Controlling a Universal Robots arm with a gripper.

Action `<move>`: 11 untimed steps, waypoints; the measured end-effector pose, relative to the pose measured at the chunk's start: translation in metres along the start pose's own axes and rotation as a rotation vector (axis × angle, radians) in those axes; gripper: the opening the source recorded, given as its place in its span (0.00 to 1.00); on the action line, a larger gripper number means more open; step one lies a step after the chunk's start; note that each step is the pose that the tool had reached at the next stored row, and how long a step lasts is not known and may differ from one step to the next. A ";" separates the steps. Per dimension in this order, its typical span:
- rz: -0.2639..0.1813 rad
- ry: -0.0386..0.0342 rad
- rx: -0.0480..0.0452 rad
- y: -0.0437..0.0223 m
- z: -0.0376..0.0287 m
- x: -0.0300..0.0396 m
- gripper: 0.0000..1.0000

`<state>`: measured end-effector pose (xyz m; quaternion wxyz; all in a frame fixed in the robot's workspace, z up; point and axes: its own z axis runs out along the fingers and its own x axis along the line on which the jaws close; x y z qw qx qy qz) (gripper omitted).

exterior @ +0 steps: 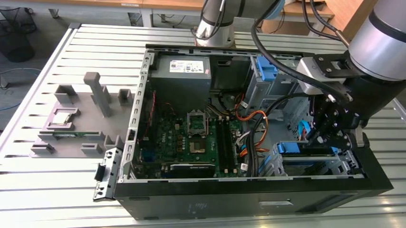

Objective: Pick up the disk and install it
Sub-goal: 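Insert the first disk wire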

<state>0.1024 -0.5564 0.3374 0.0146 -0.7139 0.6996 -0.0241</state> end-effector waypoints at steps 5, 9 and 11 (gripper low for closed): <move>0.000 -0.0001 0.0000 -0.0001 0.0000 0.0000 0.16; 0.000 -0.0003 0.0001 -0.0012 0.0001 0.0000 0.16; 0.000 -0.0002 0.0001 -0.0012 0.0002 0.0000 0.16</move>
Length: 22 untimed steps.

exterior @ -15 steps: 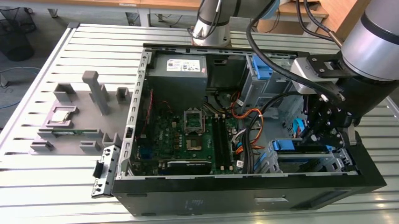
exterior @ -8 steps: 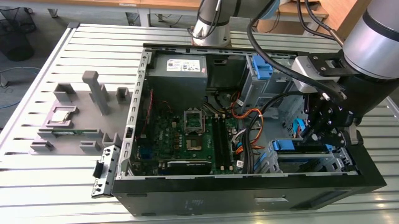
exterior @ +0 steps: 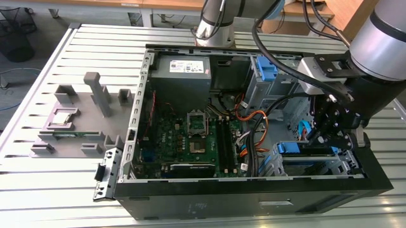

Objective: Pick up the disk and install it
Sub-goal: 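Insert the first disk wire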

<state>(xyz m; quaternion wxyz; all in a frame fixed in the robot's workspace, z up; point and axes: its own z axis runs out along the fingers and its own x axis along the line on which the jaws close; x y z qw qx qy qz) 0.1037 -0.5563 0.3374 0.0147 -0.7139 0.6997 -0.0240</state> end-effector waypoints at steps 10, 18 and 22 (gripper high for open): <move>0.000 -0.0003 0.0000 0.0000 0.0020 -0.0008 0.16; 0.000 0.0001 0.0000 0.0003 0.0020 -0.0016 0.16; 0.000 0.0015 0.0000 0.0005 0.0020 -0.0017 0.16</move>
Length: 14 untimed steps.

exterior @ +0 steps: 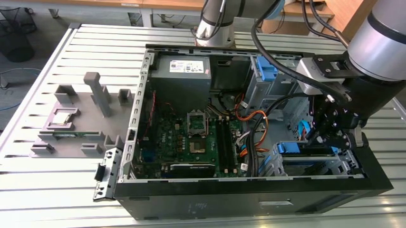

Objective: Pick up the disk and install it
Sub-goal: 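Insert the first disk wire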

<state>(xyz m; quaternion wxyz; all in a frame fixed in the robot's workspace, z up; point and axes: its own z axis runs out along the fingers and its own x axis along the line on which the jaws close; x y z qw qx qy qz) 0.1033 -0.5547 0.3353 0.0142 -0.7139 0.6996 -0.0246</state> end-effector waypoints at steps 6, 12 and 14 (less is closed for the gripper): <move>0.000 0.0031 -0.0001 0.0002 0.0000 0.0000 0.16; 0.000 0.0050 0.0000 0.0014 0.0015 -0.0001 0.16; 0.000 0.0051 0.0001 0.0015 0.0028 -0.0001 0.16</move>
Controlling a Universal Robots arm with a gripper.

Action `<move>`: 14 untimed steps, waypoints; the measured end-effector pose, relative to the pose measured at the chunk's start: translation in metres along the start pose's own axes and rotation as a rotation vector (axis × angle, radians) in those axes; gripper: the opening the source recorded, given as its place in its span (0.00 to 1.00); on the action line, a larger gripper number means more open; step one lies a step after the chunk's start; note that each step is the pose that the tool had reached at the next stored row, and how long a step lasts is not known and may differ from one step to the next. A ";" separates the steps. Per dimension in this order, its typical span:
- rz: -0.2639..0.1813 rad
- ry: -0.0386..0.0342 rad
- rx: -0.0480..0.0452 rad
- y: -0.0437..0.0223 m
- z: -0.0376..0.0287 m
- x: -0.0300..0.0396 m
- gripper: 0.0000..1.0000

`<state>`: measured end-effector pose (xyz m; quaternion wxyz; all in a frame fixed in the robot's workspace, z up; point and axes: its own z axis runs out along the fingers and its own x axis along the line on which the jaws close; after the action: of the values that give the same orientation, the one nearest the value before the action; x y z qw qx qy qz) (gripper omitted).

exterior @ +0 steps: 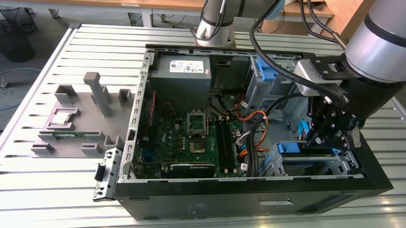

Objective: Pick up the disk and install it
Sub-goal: 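Insert the first disk wire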

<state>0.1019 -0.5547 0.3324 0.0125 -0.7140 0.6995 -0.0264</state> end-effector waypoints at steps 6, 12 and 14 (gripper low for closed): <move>0.000 -0.0001 0.0000 0.0001 0.0012 0.0000 0.16; 0.000 0.0004 0.0000 0.0002 0.0033 0.0000 0.16; 0.000 0.0000 0.0000 0.0002 0.0036 -0.0001 0.16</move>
<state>0.1018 -0.5547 0.3289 0.0125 -0.7140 0.6996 -0.0264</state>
